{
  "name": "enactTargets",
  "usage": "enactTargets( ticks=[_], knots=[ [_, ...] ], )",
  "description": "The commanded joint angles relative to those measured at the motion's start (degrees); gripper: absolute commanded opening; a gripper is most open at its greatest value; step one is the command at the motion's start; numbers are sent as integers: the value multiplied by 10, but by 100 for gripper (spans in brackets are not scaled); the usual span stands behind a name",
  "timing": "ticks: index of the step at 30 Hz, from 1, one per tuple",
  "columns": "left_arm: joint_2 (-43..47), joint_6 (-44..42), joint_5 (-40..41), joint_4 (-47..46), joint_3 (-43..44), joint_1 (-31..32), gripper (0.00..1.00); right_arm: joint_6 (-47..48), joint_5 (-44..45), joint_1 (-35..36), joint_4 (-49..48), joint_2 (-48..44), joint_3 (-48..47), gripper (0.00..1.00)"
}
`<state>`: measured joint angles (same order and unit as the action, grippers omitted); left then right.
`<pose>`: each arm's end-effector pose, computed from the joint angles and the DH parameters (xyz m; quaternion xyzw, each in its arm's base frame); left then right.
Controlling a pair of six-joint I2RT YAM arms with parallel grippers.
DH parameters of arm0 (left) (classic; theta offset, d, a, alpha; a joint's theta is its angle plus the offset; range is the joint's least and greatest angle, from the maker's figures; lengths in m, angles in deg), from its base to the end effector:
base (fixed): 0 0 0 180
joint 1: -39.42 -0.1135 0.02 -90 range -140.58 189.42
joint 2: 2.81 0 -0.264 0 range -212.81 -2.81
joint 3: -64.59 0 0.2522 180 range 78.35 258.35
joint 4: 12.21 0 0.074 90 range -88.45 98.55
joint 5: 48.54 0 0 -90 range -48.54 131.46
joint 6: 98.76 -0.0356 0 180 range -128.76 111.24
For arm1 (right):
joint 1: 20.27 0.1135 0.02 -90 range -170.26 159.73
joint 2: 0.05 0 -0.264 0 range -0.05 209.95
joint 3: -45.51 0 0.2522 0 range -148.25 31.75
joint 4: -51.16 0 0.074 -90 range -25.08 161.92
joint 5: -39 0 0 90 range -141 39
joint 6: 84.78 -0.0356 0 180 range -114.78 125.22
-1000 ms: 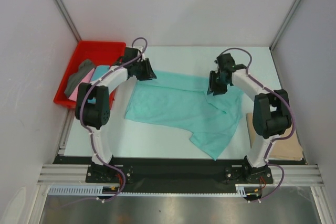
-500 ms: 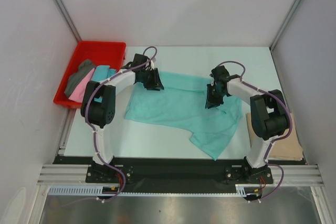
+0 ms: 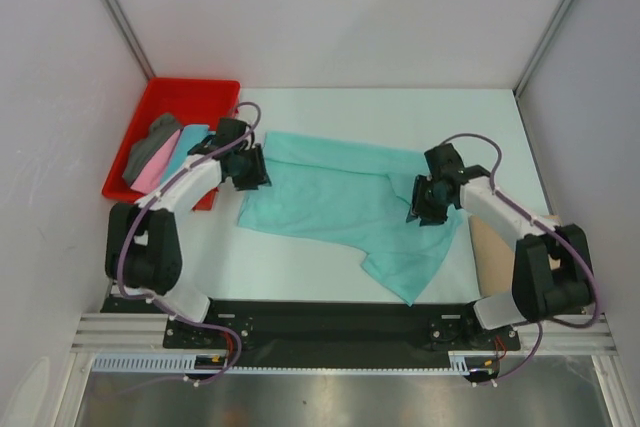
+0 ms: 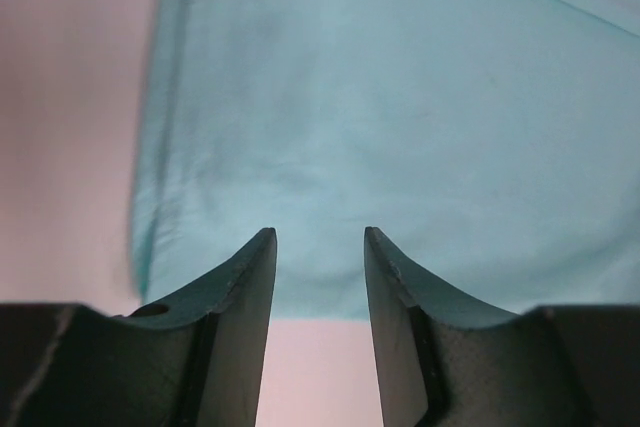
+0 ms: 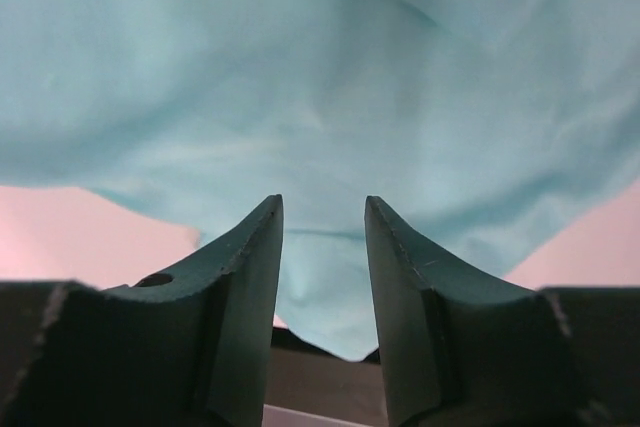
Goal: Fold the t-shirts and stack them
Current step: Fold the tshirt
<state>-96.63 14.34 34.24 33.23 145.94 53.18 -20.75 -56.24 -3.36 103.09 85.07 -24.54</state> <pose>0.3310 -0.0857 0.2298 -0.0607 0.9574 -0.1446 0.2426 0.2706 0.0857 0.2102 0.0682 0.9766 0.1145 0.1690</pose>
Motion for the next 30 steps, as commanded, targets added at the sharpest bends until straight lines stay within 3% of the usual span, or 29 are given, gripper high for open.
enactTargets(
  ticks=[1,7,13,21,30],
  knots=[
    [69,31,64,26,-50,-42,46,-50,3,-28,45,-57,42,44],
    [115,78,86,51,-108,-84,41,-71,-68,-128,56,-146,108,45],
    [81,98,77,51,-134,-97,43,-76,-101,-214,76,-202,155,48],
    [81,100,77,18,-172,-106,56,-89,-117,-241,70,-232,209,52],
    [61,95,55,1,-174,-109,54,-116,-107,-242,57,-218,224,57]
  ],
)
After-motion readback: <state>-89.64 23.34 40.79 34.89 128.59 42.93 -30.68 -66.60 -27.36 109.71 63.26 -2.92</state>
